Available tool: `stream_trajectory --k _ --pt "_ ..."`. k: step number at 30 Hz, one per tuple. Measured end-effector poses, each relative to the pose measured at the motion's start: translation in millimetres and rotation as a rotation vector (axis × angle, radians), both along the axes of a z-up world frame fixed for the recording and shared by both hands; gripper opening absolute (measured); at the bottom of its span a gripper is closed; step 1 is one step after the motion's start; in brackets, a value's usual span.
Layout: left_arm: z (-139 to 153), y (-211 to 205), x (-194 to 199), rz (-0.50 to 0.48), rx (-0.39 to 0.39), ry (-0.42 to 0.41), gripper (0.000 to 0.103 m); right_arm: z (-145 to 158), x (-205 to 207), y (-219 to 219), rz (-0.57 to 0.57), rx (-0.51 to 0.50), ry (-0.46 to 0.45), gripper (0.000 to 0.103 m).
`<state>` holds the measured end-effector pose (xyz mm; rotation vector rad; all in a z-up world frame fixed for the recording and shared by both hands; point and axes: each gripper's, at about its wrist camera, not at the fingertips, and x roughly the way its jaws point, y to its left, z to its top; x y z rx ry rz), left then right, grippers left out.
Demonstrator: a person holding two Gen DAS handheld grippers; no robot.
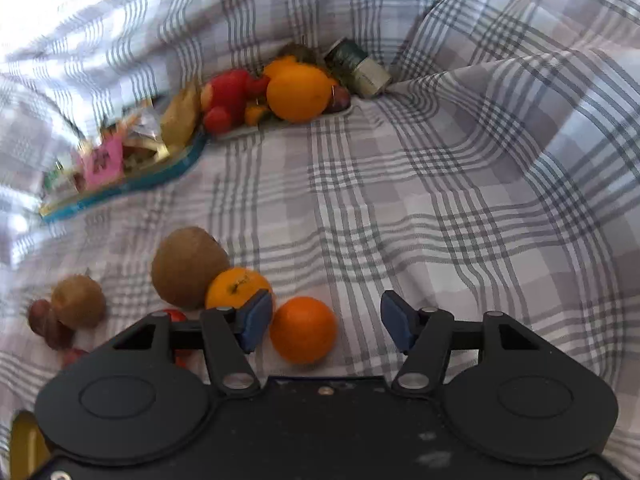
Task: Organize fruits
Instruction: 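Reach the left tool to a dark plum while the right tool reaches a tangerine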
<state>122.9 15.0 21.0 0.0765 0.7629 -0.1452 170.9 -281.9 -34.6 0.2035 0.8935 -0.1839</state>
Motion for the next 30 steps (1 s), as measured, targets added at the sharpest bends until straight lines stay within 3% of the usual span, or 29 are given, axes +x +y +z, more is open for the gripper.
stream_trajectory --k 5,12,22,25,27,30 --pt "-3.6 -4.1 2.3 0.006 0.016 -0.006 0.05 -0.5 10.7 4.7 0.02 -0.052 0.015 0.063" --pt "-9.8 -4.0 9.3 0.013 0.016 0.016 0.05 -5.0 16.6 -8.0 0.029 0.018 0.029 0.062" --pt "-5.7 -0.5 16.0 0.028 -0.01 -0.006 0.05 -15.2 13.4 0.2 0.054 0.037 0.042 0.058" --pt "-5.0 0.4 22.3 0.008 -0.023 0.0 0.05 -17.7 10.5 13.2 0.094 -0.047 0.032 0.053" --pt "-4.9 1.4 27.3 -0.007 -0.035 0.01 0.05 -18.6 9.2 20.7 0.124 -0.088 0.028 0.039" --pt "-4.0 4.2 35.3 0.0 -0.049 0.02 0.05 -16.3 9.6 24.6 0.13 -0.091 0.027 0.038"
